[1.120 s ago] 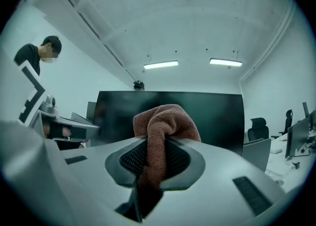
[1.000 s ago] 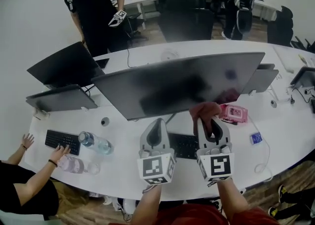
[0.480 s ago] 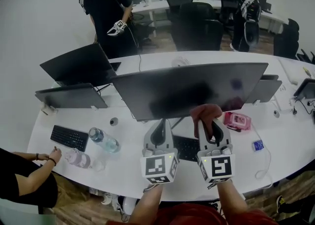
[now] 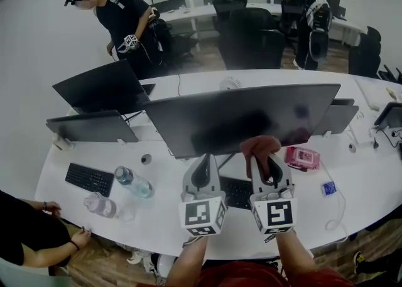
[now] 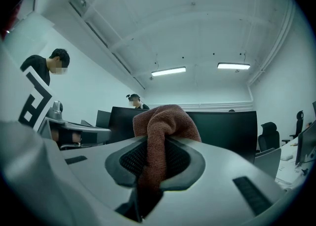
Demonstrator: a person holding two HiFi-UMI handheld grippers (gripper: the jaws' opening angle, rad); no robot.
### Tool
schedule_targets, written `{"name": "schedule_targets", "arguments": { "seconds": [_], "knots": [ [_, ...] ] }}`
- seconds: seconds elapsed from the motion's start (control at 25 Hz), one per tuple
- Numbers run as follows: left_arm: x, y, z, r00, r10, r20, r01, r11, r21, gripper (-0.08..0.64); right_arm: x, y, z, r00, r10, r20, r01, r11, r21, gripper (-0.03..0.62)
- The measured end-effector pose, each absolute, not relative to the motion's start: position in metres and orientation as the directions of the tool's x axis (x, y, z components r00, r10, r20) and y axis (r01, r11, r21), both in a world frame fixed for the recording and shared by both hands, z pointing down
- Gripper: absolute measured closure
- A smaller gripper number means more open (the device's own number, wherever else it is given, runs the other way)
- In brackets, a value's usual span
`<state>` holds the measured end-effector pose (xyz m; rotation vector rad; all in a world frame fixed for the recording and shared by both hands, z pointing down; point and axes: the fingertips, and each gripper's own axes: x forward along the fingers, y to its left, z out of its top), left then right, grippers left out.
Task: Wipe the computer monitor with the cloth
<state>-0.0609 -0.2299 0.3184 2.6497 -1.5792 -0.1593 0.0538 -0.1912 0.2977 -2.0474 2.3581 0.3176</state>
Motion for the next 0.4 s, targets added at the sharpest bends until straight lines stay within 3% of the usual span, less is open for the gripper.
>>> {"name": "schedule_targets", "arguments": {
  "seconds": [0.4],
  "knots": [
    [-0.051, -0.23, 0.32, 0.477, -0.877, -0.062, -0.872, -0.481, 0.094, 0.537, 0.066, -0.193, 0.303, -0.134, -0.983, -0.128, -0.983, 0.115, 0.144, 0.515]
  ]
}}
